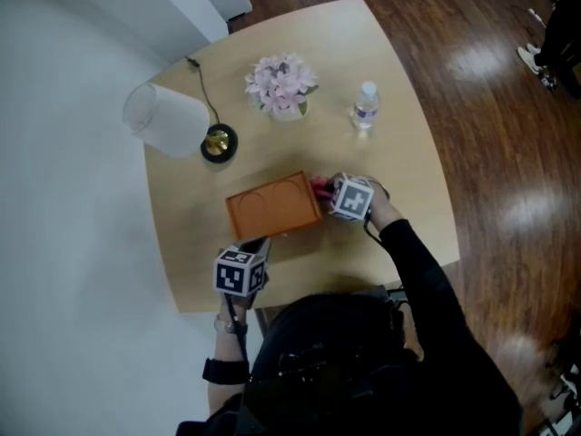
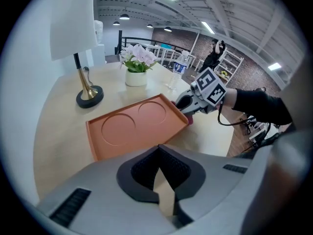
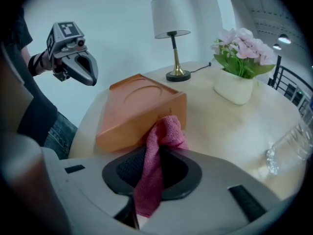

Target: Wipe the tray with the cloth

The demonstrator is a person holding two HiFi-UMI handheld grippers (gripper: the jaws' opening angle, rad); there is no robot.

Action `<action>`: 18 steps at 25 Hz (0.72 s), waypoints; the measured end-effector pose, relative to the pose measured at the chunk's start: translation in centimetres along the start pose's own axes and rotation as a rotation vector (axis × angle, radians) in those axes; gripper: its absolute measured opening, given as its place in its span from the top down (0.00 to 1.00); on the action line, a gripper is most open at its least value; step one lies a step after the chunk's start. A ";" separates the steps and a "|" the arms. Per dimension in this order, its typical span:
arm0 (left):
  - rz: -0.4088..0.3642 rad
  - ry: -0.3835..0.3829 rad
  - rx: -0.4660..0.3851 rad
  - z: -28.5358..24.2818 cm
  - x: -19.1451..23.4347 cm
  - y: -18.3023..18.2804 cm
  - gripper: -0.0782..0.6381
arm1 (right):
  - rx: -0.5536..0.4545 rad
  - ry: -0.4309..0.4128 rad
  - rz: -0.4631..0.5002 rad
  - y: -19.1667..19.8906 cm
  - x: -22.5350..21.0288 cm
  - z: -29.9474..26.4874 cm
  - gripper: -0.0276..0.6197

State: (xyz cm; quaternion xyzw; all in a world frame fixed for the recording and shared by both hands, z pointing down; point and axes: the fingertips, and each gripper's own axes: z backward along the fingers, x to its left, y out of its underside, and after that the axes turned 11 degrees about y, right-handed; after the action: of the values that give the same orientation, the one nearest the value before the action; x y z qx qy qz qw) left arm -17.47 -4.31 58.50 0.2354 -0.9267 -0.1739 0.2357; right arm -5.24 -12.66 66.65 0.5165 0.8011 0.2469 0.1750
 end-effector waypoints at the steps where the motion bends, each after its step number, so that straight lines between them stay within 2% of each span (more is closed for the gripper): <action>1: -0.002 0.001 0.000 -0.1 -0.1 0.1 0.89 | 0.007 -0.006 0.004 0.5 0.9 0.2 0.83; 9: -0.007 0.016 0.006 -1.0 -2.0 1.7 0.89 | 0.034 -0.059 -0.003 4.1 7.4 2.4 0.83; 13: 0.001 0.018 -0.002 -1.2 -3.3 2.6 0.89 | 0.023 -0.132 0.000 5.0 11.1 4.2 0.83; 16: 0.018 0.016 -0.005 -1.0 -3.9 3.6 0.89 | -0.023 -0.174 -0.050 4.7 13.5 6.2 0.83; 18: 0.024 0.007 -0.003 -0.6 -4.0 4.2 0.89 | -0.048 -0.127 -0.131 4.6 13.5 7.3 0.83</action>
State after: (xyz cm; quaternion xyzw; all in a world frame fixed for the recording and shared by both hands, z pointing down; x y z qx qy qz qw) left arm -15.51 1.10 59.44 0.2245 -0.9285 -0.1716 0.2411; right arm -3.37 2.81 63.05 0.4733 0.8143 0.2207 0.2533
